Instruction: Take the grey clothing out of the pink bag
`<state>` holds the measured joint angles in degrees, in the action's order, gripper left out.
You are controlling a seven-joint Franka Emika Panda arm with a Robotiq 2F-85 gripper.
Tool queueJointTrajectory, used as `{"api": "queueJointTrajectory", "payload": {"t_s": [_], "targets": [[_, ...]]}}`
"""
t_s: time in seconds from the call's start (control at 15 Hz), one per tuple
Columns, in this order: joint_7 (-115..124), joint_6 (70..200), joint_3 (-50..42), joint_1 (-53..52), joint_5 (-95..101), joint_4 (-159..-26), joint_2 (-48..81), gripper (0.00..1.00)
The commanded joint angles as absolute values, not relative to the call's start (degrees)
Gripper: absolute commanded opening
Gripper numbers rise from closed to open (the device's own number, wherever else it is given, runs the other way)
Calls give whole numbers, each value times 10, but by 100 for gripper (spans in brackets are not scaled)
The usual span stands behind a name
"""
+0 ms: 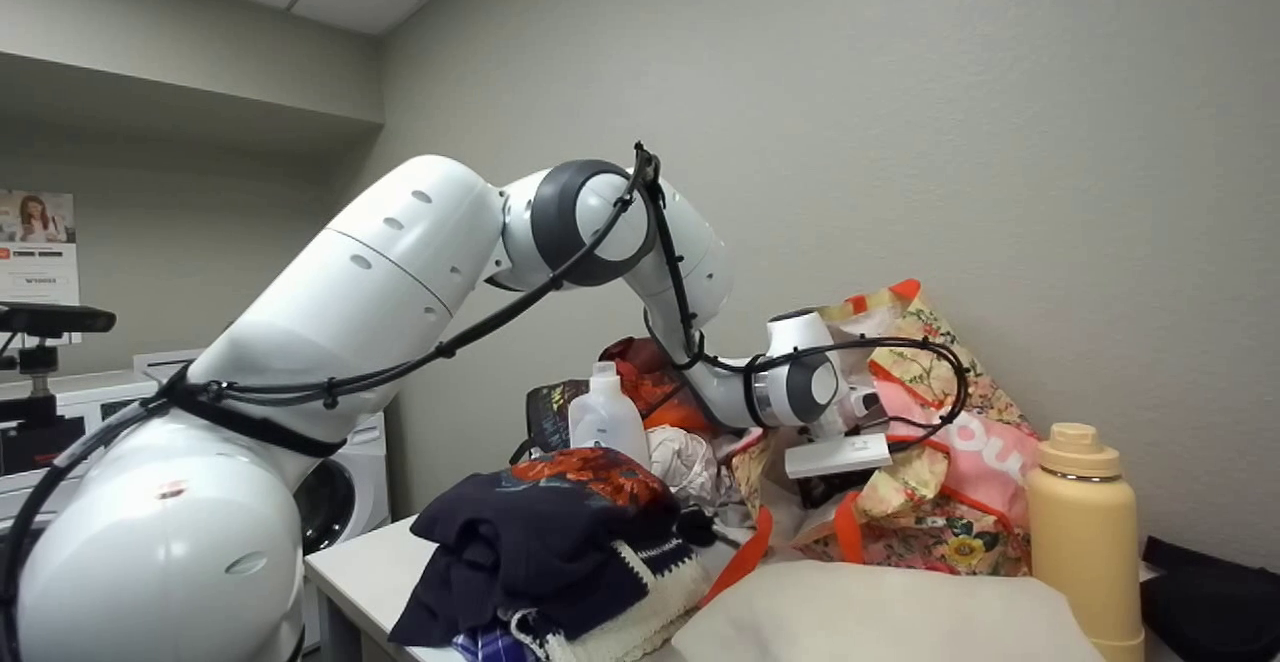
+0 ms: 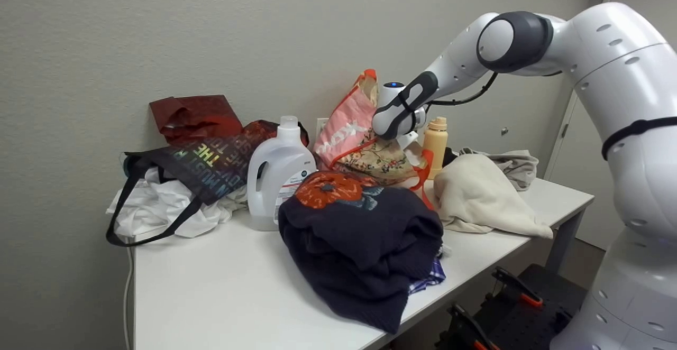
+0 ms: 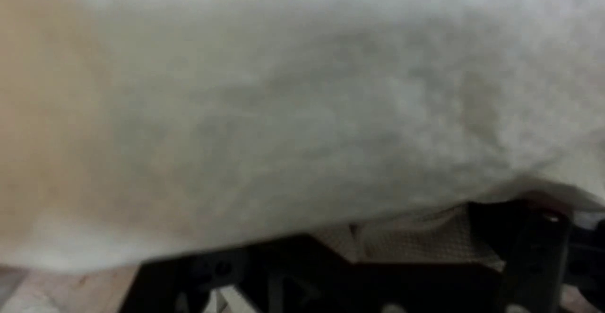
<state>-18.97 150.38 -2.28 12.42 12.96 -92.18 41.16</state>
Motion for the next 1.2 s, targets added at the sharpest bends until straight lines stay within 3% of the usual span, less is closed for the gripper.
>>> {"api": "queueJointTrajectory", "payload": {"t_s": [0.0,0.93,1.0,1.13], "targets": [[-218,1495,0,137,99,-916,426,100],[-227,1327,5,130,75,-895,432,100],[-228,1322,5,130,75,-894,432,75],[-227,1315,4,128,76,-892,431,68]]}}
